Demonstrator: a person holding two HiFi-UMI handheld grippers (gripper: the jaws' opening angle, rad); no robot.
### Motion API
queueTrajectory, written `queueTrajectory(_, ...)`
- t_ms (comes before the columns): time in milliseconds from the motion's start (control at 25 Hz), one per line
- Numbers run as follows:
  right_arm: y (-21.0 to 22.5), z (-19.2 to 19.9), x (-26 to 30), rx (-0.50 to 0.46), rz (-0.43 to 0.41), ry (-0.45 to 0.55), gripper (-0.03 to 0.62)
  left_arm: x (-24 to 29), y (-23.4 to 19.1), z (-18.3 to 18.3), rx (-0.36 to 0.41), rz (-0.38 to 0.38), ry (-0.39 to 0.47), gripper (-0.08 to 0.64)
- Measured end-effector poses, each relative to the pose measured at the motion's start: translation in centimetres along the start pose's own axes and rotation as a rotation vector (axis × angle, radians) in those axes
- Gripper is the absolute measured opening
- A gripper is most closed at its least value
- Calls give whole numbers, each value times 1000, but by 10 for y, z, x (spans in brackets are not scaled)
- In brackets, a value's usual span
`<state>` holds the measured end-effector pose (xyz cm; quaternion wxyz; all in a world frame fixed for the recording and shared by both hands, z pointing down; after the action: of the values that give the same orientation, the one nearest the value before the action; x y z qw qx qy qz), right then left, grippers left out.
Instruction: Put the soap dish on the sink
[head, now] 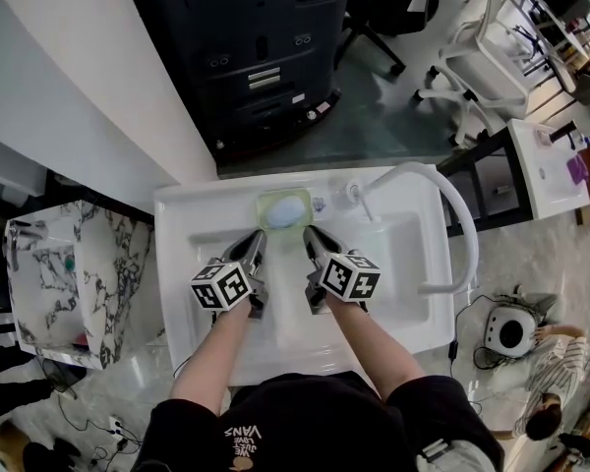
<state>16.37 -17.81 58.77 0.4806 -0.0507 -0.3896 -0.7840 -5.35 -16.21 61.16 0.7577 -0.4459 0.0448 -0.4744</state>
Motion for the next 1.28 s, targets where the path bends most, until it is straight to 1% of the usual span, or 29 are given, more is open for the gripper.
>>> queueTrajectory(320,1,-4,-12,23,17,29,12,-9,1,2,14,7,-39,54)
queueTrajectory(600,-9,-2,-37,6,42,58,12,-27,6,2,45,31,-73,54)
queueTrajectory(720,-14,5,-51,7,66,75,3,-38,9,2,65,55,-92,52)
queueTrajectory(1040,-35,31,-82,45,134,129,3,-70,16,-1,133,113,-143,52)
queueTrajectory(1280,-55,49,-101,33,169,157,2,-93,17,-2,165,140,-168,52)
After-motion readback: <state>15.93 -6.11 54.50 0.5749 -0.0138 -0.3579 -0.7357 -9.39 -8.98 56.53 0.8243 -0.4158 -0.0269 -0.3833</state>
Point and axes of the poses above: the fingertips, and each gripper's own axes: x forward along the fingers, y to its right, z out of its underside, the point moved 9 cm from there along -x, backward along the fingers, and after that the axes turned 3 degrees about -x, right-handed, at the moved point
